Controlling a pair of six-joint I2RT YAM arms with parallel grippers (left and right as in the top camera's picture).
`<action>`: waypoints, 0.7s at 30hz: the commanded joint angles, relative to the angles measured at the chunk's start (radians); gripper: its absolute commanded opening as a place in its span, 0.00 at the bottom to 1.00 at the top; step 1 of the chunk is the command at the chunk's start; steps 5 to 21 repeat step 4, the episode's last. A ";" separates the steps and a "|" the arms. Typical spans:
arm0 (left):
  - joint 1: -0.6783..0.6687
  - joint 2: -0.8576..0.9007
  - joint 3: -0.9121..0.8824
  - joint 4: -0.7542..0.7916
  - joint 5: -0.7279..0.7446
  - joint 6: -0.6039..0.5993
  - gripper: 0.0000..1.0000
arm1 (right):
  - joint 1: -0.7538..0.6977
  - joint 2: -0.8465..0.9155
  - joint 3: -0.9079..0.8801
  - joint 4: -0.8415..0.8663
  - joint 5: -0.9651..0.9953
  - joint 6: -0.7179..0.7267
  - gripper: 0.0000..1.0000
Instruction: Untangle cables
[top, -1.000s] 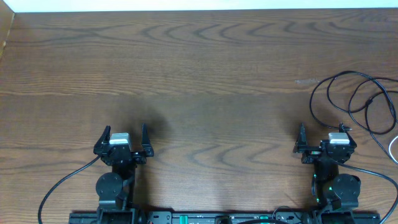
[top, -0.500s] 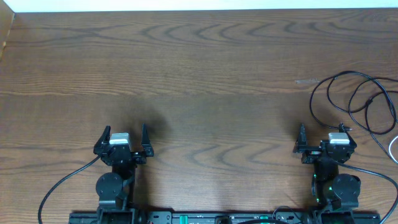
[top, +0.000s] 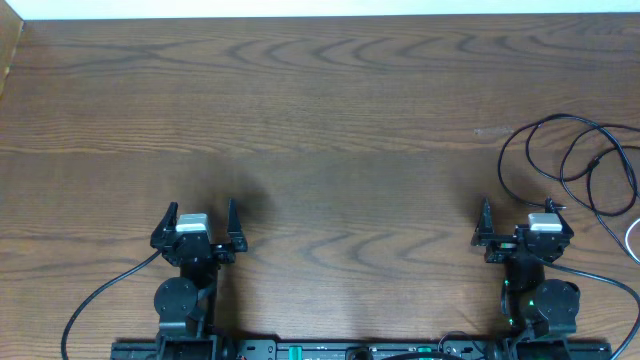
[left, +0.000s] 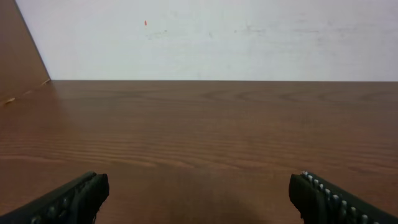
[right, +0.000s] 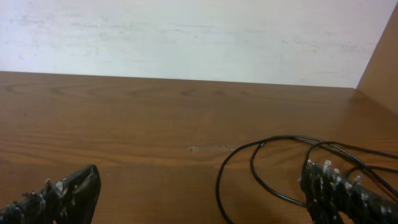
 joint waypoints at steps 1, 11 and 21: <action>0.004 -0.006 -0.014 -0.048 -0.014 0.005 0.98 | -0.004 -0.006 -0.005 0.000 -0.009 -0.012 0.99; 0.004 -0.006 -0.014 -0.047 -0.014 0.005 0.98 | -0.004 -0.006 -0.005 0.000 -0.009 -0.012 0.99; 0.004 -0.006 -0.014 -0.047 -0.014 0.005 0.98 | -0.004 -0.006 -0.005 0.000 -0.009 -0.012 0.99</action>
